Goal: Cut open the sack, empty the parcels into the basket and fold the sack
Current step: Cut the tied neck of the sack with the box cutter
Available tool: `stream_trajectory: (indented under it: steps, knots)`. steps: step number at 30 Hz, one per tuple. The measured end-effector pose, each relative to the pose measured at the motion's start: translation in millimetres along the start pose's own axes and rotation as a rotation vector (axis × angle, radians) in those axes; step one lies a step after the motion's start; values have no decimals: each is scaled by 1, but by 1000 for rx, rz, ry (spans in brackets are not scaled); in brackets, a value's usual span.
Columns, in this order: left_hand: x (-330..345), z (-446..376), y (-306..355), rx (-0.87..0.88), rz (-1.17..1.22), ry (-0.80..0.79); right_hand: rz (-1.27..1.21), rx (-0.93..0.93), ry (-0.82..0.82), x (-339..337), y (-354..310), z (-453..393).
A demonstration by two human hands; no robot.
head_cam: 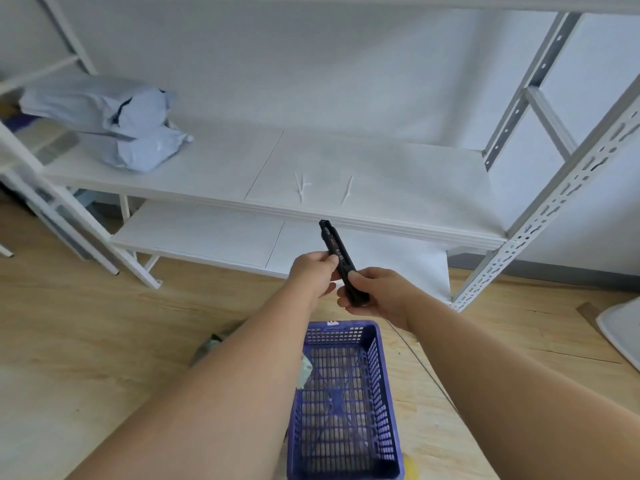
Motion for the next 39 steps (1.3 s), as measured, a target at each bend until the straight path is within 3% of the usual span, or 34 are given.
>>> stream_trajectory:
  steps: [9, 14, 21, 32, 39]
  knots:
    - [-11, 22, -21, -23, -10, -13, 196, 10, 64, 15, 7, 21]
    - [1, 35, -41, -60, 81, -14, 68, -22, 40, 16, 25, 31]
    - [-9, 50, -69, -49, 132, 162, -17, 50, -75, 21, 62, 45]
    - [-28, 32, -108, -67, -16, 157, 323, 36, -29, 35, 96, 37]
    - [-91, 20, -164, -158, 3, 62, 277, 83, 58, 95, 144, 19]
Point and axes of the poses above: each hand's wrist, its own z-axis away from the middle knuckle, its own x-axis out of the palm, y = z × x, the point moved 7 cm from there along -z, towards the middle knuckle, and after that the axes turned 8 degrees about -x, right-handed, at the moved point
